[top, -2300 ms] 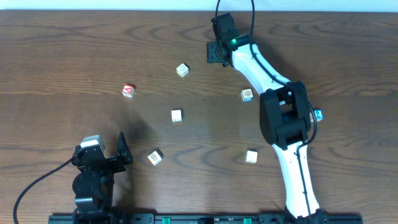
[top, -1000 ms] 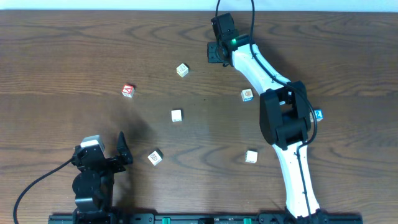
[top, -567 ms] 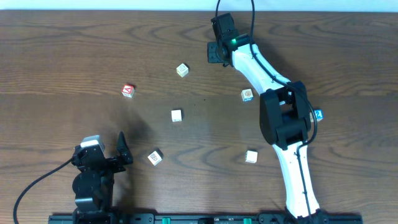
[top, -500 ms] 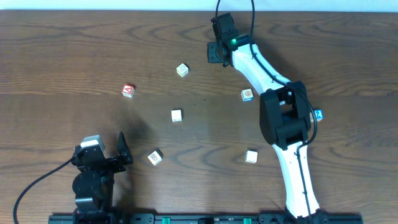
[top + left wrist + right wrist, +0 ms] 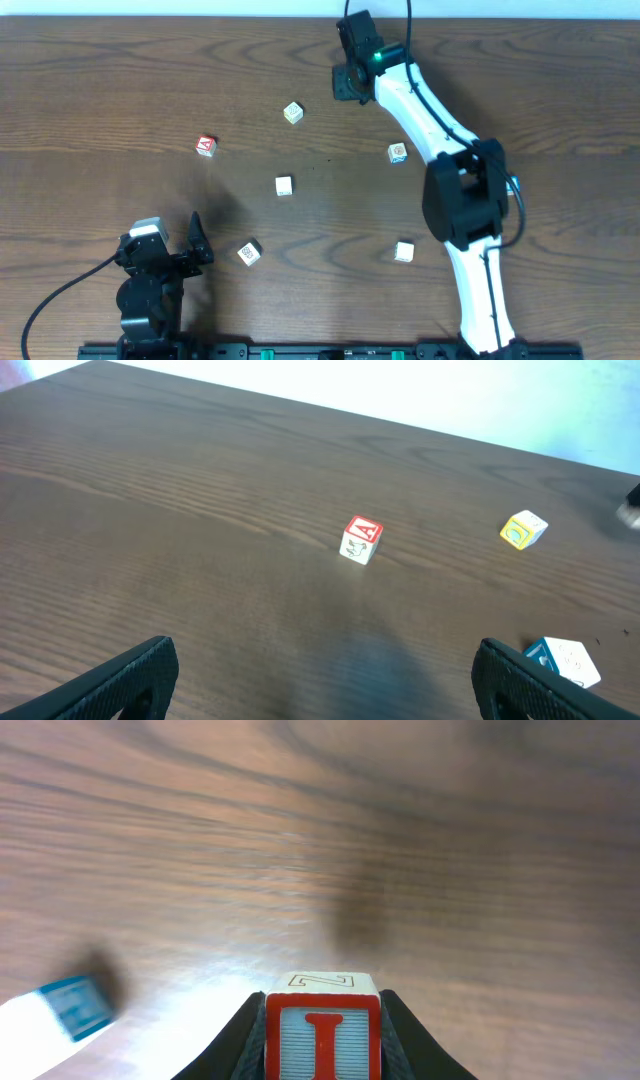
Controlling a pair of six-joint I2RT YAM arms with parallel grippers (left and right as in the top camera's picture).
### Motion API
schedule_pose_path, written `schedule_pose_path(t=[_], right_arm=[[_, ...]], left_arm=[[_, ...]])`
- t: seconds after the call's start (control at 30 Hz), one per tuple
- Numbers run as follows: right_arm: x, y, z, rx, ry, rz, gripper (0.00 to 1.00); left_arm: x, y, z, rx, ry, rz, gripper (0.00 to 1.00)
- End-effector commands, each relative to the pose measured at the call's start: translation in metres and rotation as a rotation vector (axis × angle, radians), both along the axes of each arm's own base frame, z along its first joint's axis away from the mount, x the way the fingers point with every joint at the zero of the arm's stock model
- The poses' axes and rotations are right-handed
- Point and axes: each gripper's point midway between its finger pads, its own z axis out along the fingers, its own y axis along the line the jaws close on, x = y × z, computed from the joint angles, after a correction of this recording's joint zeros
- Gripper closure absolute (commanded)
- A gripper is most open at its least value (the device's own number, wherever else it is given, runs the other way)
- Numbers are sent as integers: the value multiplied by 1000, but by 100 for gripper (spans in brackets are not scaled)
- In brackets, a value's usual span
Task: Spell out Ai2
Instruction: 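Carry the red 'I' block with the right gripper toward the table center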
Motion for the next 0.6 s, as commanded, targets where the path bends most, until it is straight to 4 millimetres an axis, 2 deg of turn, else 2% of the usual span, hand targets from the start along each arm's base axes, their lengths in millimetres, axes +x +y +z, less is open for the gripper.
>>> schedule_pose_path(t=[0.0, 0.07, 0.17, 0.4, 0.57], right_arm=[[-8, 16, 91, -4, -161, 31, 99], [-21, 21, 111, -20, -178, 41, 99], [-40, 28, 124, -30, -165, 67, 99], [-89, 44, 135, -62, -86, 141, 99], [-119, 54, 137, -39, -21, 118, 99]], left_arm=[[0, -1, -11, 0, 24, -8, 5], [0, -1, -11, 0, 24, -8, 5], [0, -1, -11, 1, 24, -7, 5], [0, -1, -11, 1, 24, -7, 5], [0, -1, -11, 1, 24, -7, 5]])
